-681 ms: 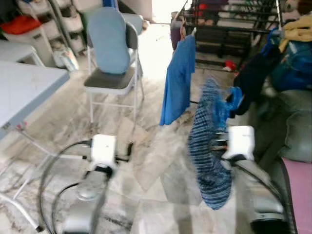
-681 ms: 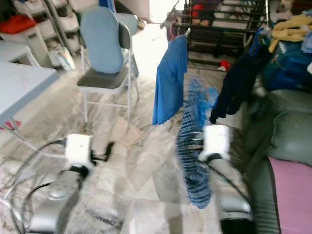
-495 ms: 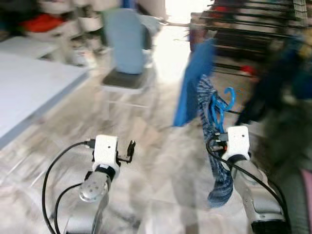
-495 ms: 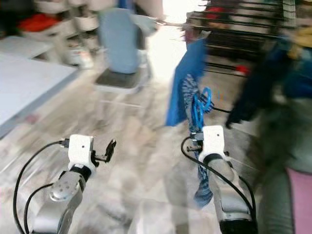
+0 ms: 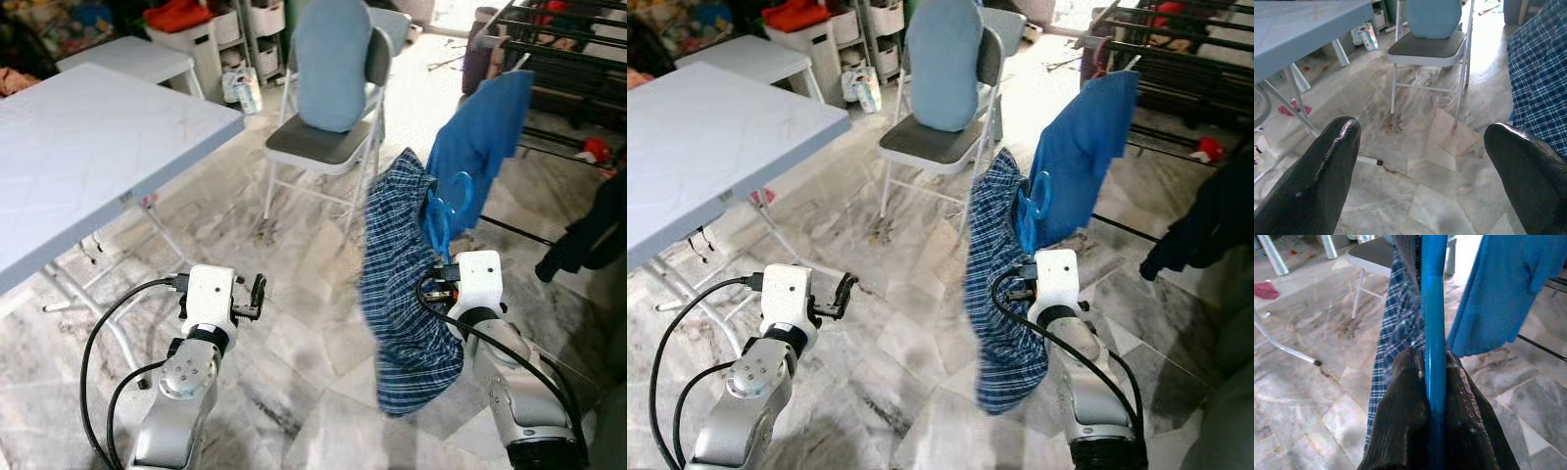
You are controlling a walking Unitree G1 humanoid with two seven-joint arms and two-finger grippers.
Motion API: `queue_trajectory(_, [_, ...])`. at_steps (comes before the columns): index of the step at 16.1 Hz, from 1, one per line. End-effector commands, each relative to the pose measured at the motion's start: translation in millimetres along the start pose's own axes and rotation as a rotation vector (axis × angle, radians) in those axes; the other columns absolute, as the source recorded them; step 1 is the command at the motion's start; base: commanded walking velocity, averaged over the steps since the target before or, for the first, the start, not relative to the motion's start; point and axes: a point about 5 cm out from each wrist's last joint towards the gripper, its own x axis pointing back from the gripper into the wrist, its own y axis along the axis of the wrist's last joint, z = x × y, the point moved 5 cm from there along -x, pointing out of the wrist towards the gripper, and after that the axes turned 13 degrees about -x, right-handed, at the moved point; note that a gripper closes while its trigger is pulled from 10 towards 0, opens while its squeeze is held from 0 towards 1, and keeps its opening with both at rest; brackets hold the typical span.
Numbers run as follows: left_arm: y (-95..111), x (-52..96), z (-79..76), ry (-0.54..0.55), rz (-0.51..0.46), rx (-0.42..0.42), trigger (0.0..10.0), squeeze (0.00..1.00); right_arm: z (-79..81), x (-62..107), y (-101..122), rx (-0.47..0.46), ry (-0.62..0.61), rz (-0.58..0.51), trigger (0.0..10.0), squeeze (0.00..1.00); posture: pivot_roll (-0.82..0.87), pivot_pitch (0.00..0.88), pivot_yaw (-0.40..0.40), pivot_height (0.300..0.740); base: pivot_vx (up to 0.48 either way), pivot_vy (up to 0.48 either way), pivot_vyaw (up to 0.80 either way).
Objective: Hang hanger
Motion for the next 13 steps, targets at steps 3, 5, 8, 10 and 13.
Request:
queue_trajectory(3, [-1.5,-1.6,0.8,-0.004,0.004,-0.072,10.0,0.0,18.8,-6.3,16.7,0.001,0.108,-0.05,10.0,0.0,-0.09,0.02,0.064,0.74,0.0,0.0,0.8])
queue_trajectory(5, [-3.8,0.0,-1.1,-0.012,0.008,-0.092,10.0,0.0,27.3,-7.5,20.5,0.031,0.151,-0.07,10.0,0.0,-0.09,0.009,0.068,0.74,0.0,0.0,0.8])
queue_trajectory(8, [0.2,-5.5,3.5,-0.009,-0.011,-0.117,10.0,0.0,38.8,-15.0,24.9,-0.019,0.185,-0.078,10.0,0.0,-0.07,0.0,0.046,0.74,0.0,0.0,0.41])
queue_trajectory(10, [0.3,-8.0,13.5,0.012,-0.011,-0.088,10.0,0.0,49.0,-18.1,27.4,-0.004,0.225,-0.087,10.0,0.0,-0.06,0.0,0.045,0.74,0.0,0.0,0.0])
queue_trajectory(13, [-2.6,-2.1,9.9,-0.017,-0.02,-0.071,10.0,0.0,56.8,-17.7,30.1,0.031,0.255,-0.113,10.0,0.0,-0.06,0.0,0.051,0.74,0.0,0.0,0.0])
